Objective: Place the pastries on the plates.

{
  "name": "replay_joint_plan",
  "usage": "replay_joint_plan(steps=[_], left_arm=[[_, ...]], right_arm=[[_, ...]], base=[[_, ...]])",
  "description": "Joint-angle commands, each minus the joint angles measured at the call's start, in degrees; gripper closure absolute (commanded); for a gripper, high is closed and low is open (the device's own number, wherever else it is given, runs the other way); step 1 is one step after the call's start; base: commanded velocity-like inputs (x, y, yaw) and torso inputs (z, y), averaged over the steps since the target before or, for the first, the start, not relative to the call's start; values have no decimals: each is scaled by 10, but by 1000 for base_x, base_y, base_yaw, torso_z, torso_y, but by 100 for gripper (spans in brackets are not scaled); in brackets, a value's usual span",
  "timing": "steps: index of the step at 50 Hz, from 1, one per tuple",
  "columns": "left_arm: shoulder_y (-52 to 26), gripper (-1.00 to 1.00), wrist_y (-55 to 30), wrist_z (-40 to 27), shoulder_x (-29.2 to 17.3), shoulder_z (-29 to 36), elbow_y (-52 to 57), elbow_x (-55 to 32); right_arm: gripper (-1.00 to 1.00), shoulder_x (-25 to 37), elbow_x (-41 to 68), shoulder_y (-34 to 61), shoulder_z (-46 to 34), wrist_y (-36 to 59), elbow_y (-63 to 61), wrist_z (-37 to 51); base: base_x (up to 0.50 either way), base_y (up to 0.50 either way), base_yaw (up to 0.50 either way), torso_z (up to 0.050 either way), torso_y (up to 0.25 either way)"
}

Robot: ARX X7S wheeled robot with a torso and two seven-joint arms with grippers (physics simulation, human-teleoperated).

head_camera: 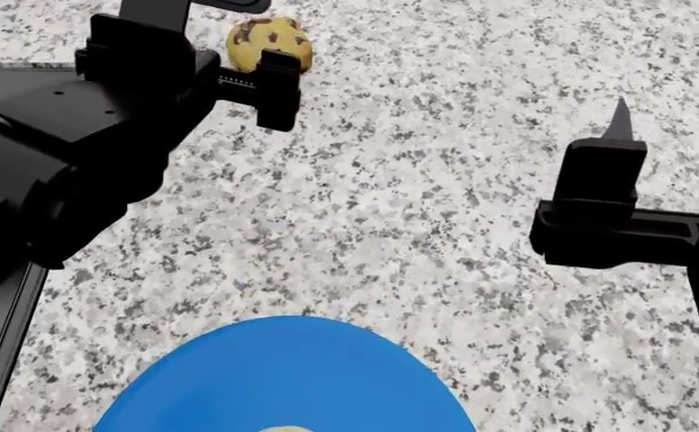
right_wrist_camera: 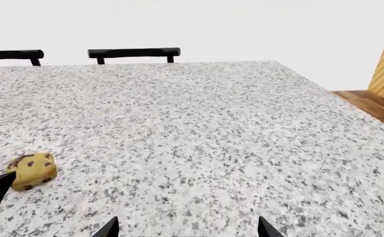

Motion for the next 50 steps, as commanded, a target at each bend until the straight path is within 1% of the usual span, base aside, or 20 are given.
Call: replay_joint_plan(steps=[1, 9, 19, 26, 30, 42, 50], left_arm=[[-11, -100, 25, 20, 14, -16, 0, 5], [-16, -100, 28, 16, 14, -16, -8, -4], [-30, -100, 29, 19, 14, -17, 8, 2], [-30, -100, 27, 15, 14, -15, 12, -2], [-33, -100, 32, 14, 14, -16, 7, -13], [-54, -100, 32, 10, 14, -15, 8, -13], [-48, -100, 33, 5, 14, -14, 7, -19]], right_arm=[[-100, -7, -9, -7, 13, -5, -7, -16], [-100, -8, -6, -7, 14, -4, -7, -14], [-100, -9, -6, -11, 15, -6, -7, -16], [-100, -3, -7, -17, 15, -12, -11, -17], [-100, -1, -6, -19, 16, -14, -15, -14], [-100, 1, -7, -25, 16, -18, -17, -13], [-100, 3, -5, -29, 17, -20, -17, -14]], base=[[0, 0, 0, 0, 0], [0, 0, 0, 20, -166], [0, 0, 0, 0, 0], [0, 0, 0, 33, -181], [0, 0, 0, 0, 0], [0, 0, 0, 0, 0], [0, 0, 0, 23, -123]])
